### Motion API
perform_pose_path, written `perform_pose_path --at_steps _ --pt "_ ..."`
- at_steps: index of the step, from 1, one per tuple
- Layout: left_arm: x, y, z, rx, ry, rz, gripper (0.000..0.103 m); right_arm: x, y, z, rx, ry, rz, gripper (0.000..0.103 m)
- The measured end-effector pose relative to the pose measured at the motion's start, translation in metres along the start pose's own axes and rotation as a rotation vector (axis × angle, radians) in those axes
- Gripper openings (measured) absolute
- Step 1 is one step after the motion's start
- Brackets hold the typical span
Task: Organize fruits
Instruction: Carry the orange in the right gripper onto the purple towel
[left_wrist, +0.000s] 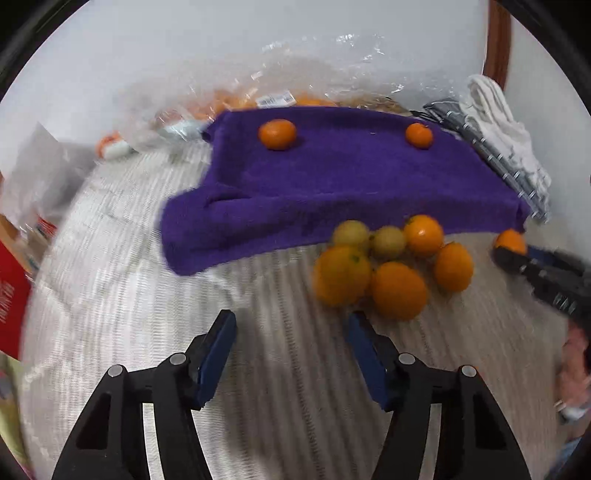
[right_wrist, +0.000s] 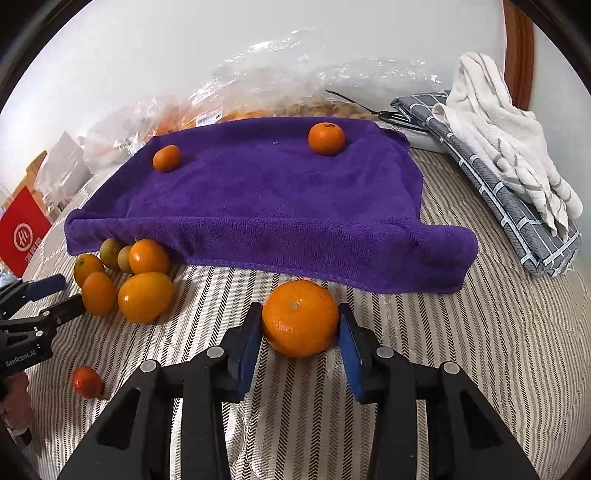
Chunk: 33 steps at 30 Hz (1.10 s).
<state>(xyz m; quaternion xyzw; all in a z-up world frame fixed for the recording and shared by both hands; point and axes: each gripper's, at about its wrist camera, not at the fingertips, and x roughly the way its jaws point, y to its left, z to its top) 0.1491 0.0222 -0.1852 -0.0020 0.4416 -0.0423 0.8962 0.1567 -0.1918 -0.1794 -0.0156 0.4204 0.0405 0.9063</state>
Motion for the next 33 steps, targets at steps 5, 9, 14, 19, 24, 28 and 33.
perform_pose_path --at_steps 5,9,14,19,24,28,33 --pt "0.011 -0.009 0.012 -0.009 -0.026 -0.017 0.061 0.001 0.0 0.0 0.01 0.0 -0.008 0.04" --pt "0.013 -0.018 0.014 0.023 -0.024 -0.046 0.06 0.002 -0.002 -0.001 0.021 0.004 -0.003 0.04" --pt "0.013 -0.019 0.016 0.03 -0.032 -0.067 0.036 0.003 0.001 0.0 0.012 0.006 -0.02 0.04" --pt "0.012 -0.003 0.016 -0.046 -0.039 -0.167 0.031 0.003 0.001 -0.001 0.01 0.005 -0.02 0.04" --pt "0.013 0.015 0.014 -0.153 -0.053 -0.254 0.031 0.003 0.001 -0.001 0.012 0.004 -0.017 0.04" --pt "0.01 0.017 0.014 -0.177 -0.075 -0.24 0.031 0.002 0.0 -0.001 0.013 0.001 -0.016 0.04" --pt "0.001 0.026 0.012 -0.231 -0.144 -0.267 0.031 -0.003 -0.006 -0.003 0.054 -0.025 0.0 0.04"
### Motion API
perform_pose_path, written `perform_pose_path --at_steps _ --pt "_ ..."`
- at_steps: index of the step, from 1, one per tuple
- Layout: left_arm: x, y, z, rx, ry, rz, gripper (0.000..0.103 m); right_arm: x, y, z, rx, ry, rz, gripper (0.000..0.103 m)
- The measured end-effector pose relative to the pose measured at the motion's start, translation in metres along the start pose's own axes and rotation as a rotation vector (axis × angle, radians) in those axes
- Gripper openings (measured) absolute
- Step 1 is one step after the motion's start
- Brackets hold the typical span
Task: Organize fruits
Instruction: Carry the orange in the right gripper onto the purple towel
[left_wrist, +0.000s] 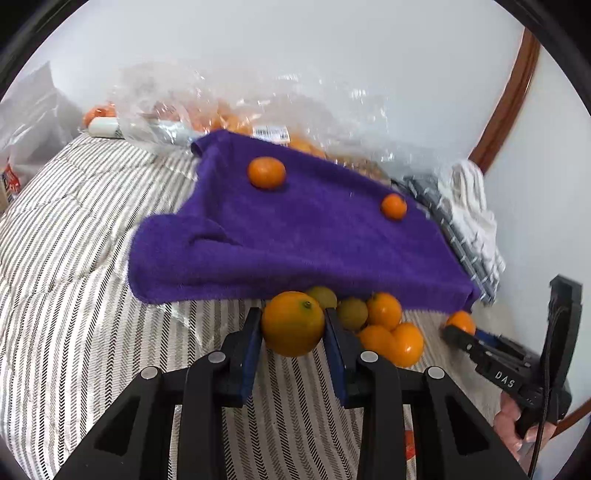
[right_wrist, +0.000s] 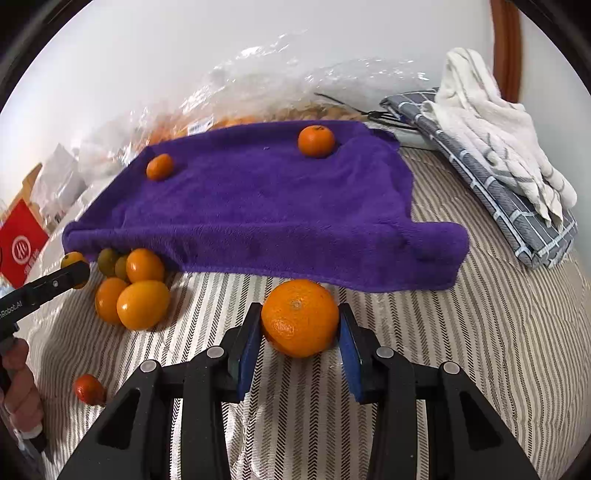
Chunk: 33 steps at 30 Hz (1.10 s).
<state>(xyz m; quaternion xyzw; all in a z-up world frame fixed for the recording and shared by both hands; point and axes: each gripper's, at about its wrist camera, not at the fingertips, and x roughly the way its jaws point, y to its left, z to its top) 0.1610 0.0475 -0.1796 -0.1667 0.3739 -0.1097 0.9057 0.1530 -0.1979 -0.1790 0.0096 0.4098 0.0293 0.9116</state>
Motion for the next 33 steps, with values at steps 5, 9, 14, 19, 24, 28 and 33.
perform_pose_path --at_steps 5,9,14,19,24,28,33 --pt "-0.009 0.005 0.001 -0.026 -0.05 -0.027 0.031 -0.005 -0.004 -0.001 0.026 -0.027 0.013 0.04" --pt "-0.015 0.003 0.001 -0.008 -0.065 0.01 0.031 -0.007 -0.002 -0.002 0.018 -0.03 0.019 0.04" --pt "-0.042 0.001 -0.008 0.041 -0.054 0.017 0.031 -0.014 -0.001 -0.005 0.025 -0.005 0.048 0.039" --pt "-0.079 0.004 0.013 0.012 -0.108 -0.038 0.031 -0.031 0.007 0.013 -0.027 -0.029 0.039 0.039" --pt "-0.089 -0.008 0.049 0.045 -0.174 -0.001 0.031 -0.045 0.018 0.056 -0.059 -0.091 0.045 0.039" --pt "-0.079 -0.021 0.082 0.059 -0.217 0.023 0.031 -0.05 0.025 0.087 -0.072 -0.125 0.059 0.039" --pt "-0.049 -0.028 0.112 0.024 -0.236 -0.004 0.031 -0.037 0.036 0.124 -0.08 -0.15 0.07 0.039"
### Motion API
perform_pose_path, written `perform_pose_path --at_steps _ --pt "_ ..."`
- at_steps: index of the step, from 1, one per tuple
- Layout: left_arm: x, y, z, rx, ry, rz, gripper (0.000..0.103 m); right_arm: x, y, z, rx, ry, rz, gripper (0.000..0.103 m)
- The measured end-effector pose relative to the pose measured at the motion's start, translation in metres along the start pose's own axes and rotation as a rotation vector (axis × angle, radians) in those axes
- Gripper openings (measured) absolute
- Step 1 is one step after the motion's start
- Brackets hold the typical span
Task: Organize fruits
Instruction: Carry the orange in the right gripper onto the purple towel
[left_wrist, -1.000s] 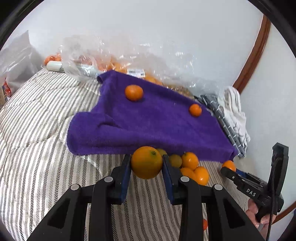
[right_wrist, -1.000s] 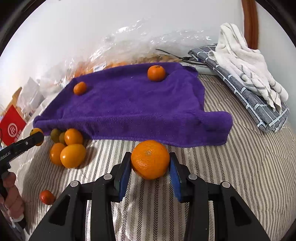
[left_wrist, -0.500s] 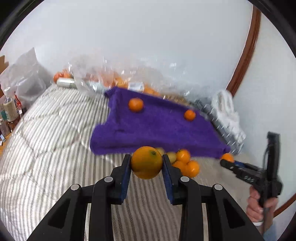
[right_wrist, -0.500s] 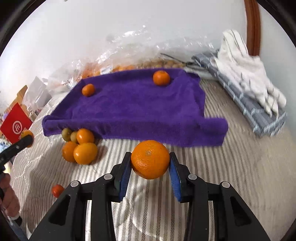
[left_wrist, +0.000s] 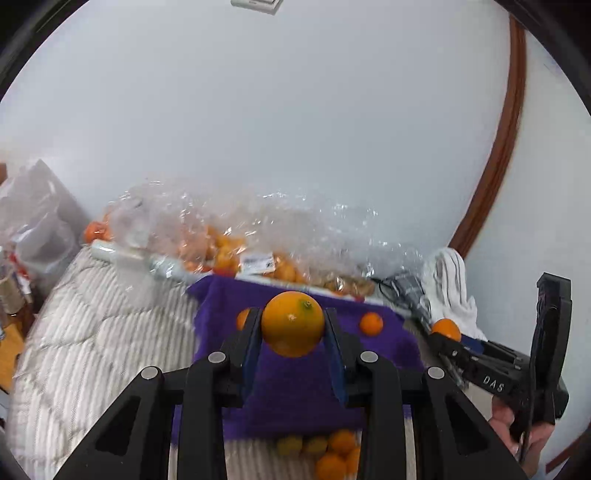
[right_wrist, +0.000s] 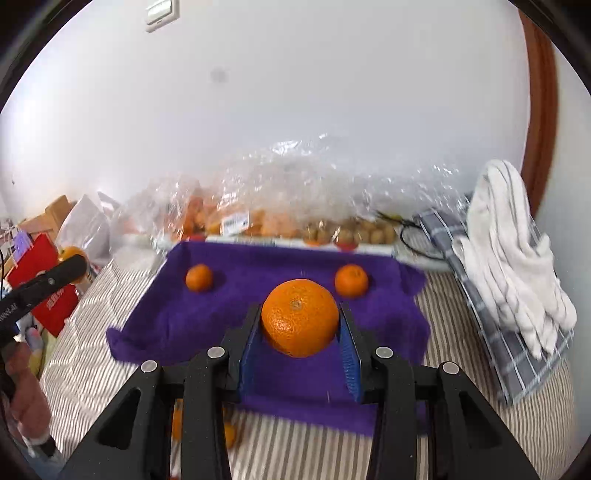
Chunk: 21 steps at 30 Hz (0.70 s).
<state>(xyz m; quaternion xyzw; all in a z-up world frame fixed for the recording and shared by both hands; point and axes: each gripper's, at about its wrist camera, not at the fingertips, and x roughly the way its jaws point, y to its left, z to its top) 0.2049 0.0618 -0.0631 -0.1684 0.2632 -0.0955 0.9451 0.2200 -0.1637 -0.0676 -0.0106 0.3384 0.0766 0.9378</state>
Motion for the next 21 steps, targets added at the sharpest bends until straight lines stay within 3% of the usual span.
perform_pose_path --at_steps 5,8,12,21 --pt "0.048 0.004 -0.002 -0.014 -0.008 0.042 0.031 0.041 -0.007 0.012 -0.004 -0.023 0.006 0.039" --pt "0.072 0.015 -0.017 -0.022 0.034 0.069 0.031 0.073 -0.018 0.003 0.01 0.024 -0.017 0.039" --pt "0.085 0.03 -0.031 -0.037 0.057 0.103 0.031 0.095 -0.03 -0.012 0.034 0.085 -0.035 0.039" --pt "0.096 0.04 -0.038 -0.058 0.08 0.115 0.031 0.112 -0.045 -0.025 0.047 0.122 -0.063 0.039"
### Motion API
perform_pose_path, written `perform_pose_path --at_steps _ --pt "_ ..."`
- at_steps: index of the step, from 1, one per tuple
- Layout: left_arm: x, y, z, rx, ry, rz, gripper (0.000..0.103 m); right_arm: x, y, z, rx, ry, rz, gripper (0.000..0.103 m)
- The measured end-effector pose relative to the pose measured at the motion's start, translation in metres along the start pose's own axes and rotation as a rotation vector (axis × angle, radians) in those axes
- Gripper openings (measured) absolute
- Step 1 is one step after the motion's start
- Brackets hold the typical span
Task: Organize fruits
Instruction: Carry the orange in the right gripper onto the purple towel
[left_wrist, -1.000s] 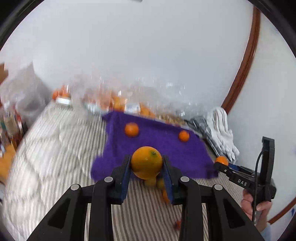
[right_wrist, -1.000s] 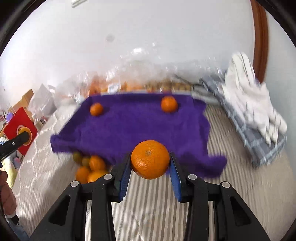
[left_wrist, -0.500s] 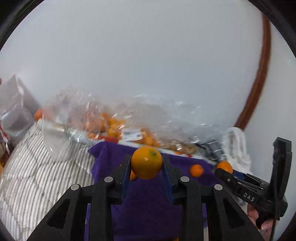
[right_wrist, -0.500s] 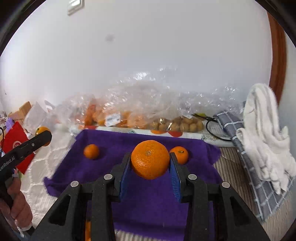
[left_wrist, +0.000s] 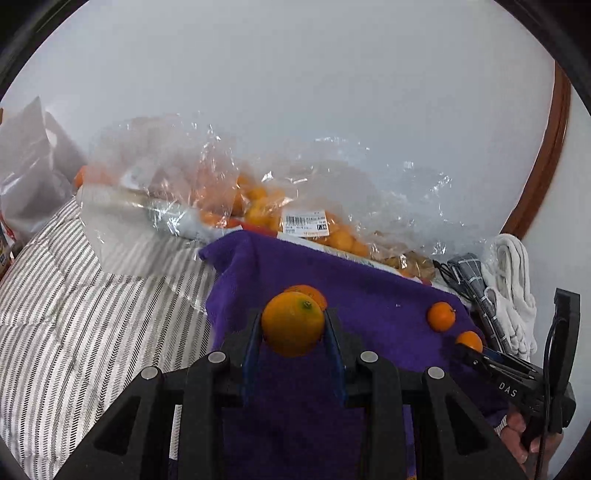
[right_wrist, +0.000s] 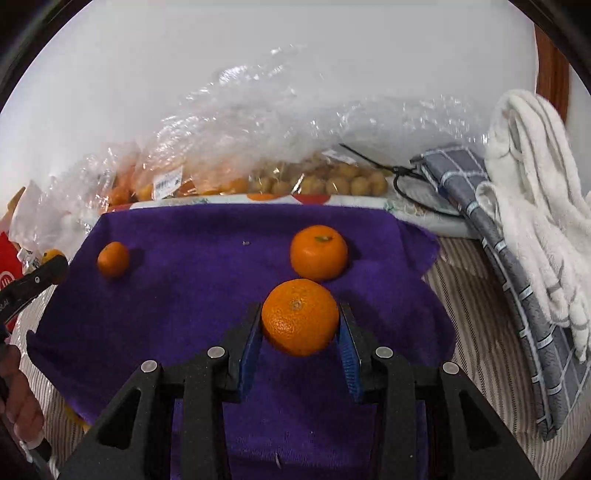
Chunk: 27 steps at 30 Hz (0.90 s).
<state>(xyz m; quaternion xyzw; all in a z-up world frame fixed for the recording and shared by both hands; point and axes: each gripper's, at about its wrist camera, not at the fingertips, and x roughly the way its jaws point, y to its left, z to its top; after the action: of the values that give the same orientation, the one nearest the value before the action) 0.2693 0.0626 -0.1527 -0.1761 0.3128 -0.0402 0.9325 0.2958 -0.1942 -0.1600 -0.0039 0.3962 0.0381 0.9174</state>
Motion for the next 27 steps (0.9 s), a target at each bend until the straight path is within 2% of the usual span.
perform_pose_path --at_steps 3,5,15,27 --pt "0.005 -0.007 -0.003 0.044 0.004 0.094 0.031 0.004 -0.003 -0.001 0.008 0.007 -0.004 0.039" --pt "0.01 -0.01 -0.006 0.07 0.012 0.104 0.031 0.007 -0.004 -0.001 0.009 0.016 -0.008 0.039" --pt "0.021 -0.011 -0.014 0.082 0.071 0.104 0.031 0.014 -0.004 -0.007 -0.003 0.043 -0.025 0.039" --pt "0.024 -0.015 -0.016 0.113 0.088 0.118 0.031 0.014 0.005 -0.009 -0.055 0.075 -0.049 0.039"
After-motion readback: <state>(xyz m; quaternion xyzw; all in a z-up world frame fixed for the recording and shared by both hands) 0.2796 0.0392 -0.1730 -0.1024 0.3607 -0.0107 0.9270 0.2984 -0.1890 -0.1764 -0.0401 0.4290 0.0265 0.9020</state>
